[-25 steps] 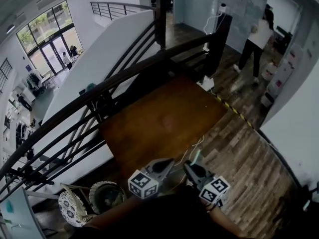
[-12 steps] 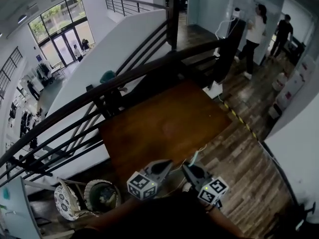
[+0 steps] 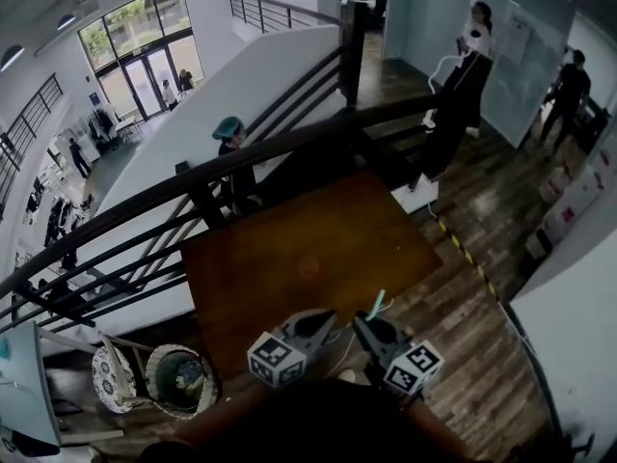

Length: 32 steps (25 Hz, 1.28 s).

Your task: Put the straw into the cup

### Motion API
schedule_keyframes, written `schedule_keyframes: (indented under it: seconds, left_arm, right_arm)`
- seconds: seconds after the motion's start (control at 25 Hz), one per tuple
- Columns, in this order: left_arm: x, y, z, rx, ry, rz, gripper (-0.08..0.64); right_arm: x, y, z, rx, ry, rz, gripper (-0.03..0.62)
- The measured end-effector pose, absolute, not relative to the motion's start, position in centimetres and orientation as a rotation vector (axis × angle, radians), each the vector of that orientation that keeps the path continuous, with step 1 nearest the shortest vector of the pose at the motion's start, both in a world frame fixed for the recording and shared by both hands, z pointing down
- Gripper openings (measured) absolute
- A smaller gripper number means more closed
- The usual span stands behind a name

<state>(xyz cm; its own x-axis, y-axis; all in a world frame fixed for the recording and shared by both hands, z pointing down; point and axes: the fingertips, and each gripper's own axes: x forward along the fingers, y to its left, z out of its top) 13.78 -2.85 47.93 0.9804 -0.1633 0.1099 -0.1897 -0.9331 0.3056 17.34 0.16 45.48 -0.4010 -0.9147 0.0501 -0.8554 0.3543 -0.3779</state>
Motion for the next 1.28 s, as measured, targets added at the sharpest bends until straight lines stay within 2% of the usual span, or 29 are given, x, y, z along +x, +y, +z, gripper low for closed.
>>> schedule_keyframes:
  seconds: [0.52, 1.28]
  left_arm:
    - [19.9, -2.3, 47.3, 2.780, -0.439, 0.108, 0.011]
    - [22.3, -4.6, 48.1, 2.772, -0.402, 0.128, 0.011]
  right_arm:
    - [24.8, 0.0, 45.5, -1.473, 2.514, -0.557, 0.038]
    - [26.6, -2.3, 46.1, -1.484, 2.496, -0.596, 0.038]
